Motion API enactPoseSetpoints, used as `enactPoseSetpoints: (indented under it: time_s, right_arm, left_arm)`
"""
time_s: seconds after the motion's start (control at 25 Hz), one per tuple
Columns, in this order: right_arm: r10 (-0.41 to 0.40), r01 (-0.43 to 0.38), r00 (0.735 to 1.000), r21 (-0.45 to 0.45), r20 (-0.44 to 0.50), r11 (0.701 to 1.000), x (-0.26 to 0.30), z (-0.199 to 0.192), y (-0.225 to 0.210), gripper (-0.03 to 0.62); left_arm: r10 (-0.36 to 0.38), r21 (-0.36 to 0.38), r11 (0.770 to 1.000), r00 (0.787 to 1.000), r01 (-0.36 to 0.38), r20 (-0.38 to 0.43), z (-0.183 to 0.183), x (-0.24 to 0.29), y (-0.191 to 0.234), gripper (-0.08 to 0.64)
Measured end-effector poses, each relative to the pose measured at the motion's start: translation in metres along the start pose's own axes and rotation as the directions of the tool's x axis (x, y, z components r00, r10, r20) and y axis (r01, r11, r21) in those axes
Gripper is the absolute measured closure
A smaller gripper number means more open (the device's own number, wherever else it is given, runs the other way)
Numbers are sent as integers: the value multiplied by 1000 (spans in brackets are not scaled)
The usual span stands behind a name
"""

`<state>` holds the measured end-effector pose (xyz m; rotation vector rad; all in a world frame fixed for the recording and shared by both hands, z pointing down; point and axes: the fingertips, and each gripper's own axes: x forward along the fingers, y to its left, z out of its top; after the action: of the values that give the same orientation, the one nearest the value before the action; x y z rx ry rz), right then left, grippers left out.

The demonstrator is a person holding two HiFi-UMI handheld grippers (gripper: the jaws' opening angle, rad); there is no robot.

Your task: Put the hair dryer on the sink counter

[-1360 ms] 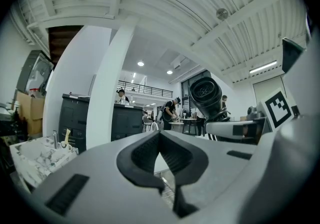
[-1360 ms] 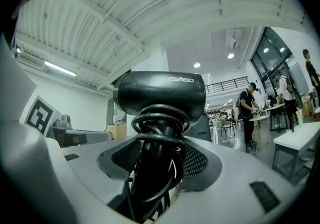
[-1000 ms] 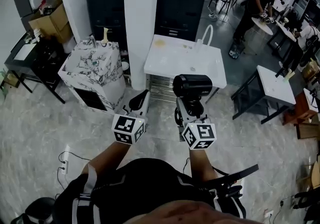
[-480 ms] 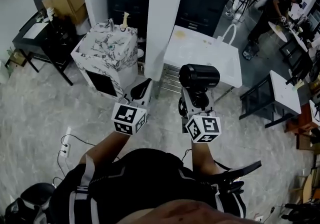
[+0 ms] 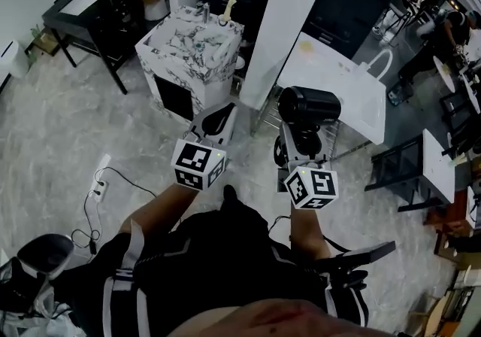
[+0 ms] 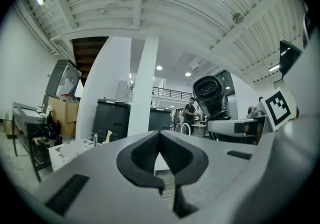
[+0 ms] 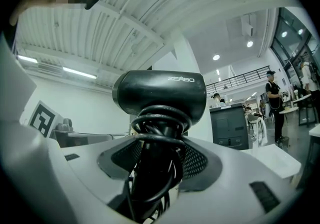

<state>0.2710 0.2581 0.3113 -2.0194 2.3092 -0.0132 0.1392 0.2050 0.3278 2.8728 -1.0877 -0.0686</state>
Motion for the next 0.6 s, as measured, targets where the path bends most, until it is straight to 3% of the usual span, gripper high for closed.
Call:
enactPoseSetpoints:
  time_s: [0.32,0.6]
  right_arm:
    - [121,-121,992,18,-21,992,55,-14,38,350]
    - [193,-192,981,40,-22,981,109,-23,65,350]
  left_arm:
    - [134,-34,990,991,-134,-2,-8,-19,61,554]
    - [203,-19,979,979,-203,-3,-2,-21,114,554]
